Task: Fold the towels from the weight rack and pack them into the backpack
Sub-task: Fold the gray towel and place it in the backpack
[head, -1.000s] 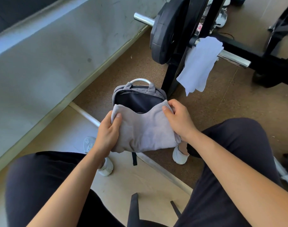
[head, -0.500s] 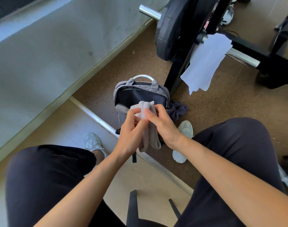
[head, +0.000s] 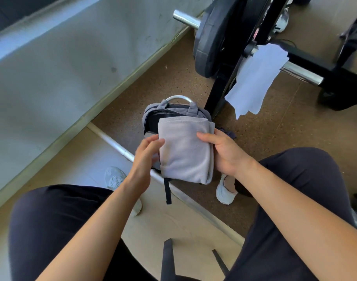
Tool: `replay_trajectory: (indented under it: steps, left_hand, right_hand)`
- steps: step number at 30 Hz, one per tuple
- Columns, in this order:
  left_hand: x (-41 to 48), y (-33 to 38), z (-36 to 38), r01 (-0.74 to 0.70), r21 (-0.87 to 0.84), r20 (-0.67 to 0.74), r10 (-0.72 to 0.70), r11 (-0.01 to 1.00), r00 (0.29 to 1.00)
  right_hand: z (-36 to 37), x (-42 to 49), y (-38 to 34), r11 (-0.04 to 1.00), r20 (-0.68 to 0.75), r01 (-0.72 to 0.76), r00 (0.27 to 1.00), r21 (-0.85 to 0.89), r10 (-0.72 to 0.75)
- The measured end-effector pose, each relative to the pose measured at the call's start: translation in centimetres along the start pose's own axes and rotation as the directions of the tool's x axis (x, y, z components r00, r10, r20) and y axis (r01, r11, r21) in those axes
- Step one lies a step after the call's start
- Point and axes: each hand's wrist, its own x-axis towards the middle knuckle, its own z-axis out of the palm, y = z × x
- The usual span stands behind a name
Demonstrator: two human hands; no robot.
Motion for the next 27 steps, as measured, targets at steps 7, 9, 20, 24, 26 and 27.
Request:
replay_trajectory:
  steps: [7,9,20,24,26,27]
  left_hand:
    - [-0.8,-1.0,0.6,0.217,-0.304,0.295,-0.124,0.928,0.947]
    - [-0.9,-1.5,0.9,0.162,-0.364,0.224,-0.083,0.917,0.971]
    - [-0.2,-0.3,0.5,0.008,-0.255,0.082,0.013,0.967,0.997]
    - [-0.4,0.6,-0.1,0.016,-0.136,0.196,0.011,0.991,0.980]
    - [-0.5,0.8,-0.3,-0.004,-0.078,0.243,0.023,0.997,0.970]
    - [-0.4,0.8,-0.4,-0.016,-0.064,0.249,0.031,0.998,0.968]
  right_hand:
    - [-1.5,0.7,0.1,0.990,-0.079,-0.008,0.997,0.144,0.020]
    - [-1.8,0.9,0.3,0.993,-0.064,0.004,0.998,0.114,0.004]
    - [-2.7,1.0,0.5,0.967,-0.017,-0.120,0.993,-0.226,0.119]
    - [-2.5,0.7,0.2,0.958,0.039,-0.191,0.978,-0.216,0.204]
    - [-2.5,0.5,0.3,0.947,0.099,-0.207,0.967,-0.244,0.236]
    - [-2.5,0.4,0.3,0.943,0.135,-0.211,0.959,-0.257,0.251]
